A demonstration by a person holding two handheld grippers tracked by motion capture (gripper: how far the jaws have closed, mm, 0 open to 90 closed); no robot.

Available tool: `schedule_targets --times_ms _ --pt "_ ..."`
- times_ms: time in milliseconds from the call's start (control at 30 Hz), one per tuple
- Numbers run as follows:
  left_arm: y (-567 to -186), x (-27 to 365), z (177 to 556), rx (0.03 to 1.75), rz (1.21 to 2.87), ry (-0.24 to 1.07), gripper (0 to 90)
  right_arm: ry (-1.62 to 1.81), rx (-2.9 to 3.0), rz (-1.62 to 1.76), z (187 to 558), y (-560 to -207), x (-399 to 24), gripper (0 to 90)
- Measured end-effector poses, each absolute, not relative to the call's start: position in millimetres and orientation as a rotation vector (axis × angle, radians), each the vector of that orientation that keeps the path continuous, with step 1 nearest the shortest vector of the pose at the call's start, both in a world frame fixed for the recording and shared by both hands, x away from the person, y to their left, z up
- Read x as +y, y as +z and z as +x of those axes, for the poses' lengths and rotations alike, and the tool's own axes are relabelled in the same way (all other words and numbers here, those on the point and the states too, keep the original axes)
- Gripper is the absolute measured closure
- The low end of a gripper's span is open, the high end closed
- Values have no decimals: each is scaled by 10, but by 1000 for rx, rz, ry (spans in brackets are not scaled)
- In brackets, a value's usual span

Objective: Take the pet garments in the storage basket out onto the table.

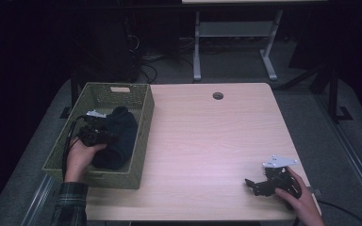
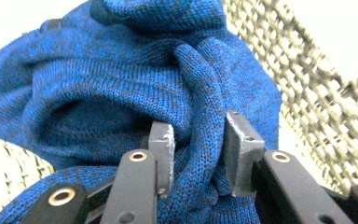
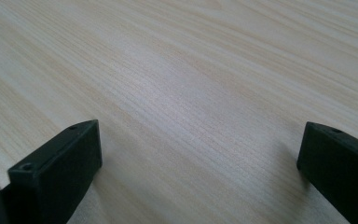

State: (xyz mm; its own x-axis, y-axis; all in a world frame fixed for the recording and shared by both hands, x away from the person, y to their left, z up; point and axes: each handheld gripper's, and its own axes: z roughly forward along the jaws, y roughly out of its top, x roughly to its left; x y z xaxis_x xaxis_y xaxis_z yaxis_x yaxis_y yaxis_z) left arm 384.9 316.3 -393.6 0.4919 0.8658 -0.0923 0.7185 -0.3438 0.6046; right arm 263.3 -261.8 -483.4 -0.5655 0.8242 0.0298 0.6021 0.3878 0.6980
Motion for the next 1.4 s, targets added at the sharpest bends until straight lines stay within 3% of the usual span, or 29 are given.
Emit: schedule_targets --times_ms 533,1400 --pt "-3566 3240 3707 1171 1916 330 685 969 2329 1245 2633 -4834 -2618 0" --pt "-2918 3034 3501 949 1823 375 688 969 2329 1244 2634 -4835 -2619 0"
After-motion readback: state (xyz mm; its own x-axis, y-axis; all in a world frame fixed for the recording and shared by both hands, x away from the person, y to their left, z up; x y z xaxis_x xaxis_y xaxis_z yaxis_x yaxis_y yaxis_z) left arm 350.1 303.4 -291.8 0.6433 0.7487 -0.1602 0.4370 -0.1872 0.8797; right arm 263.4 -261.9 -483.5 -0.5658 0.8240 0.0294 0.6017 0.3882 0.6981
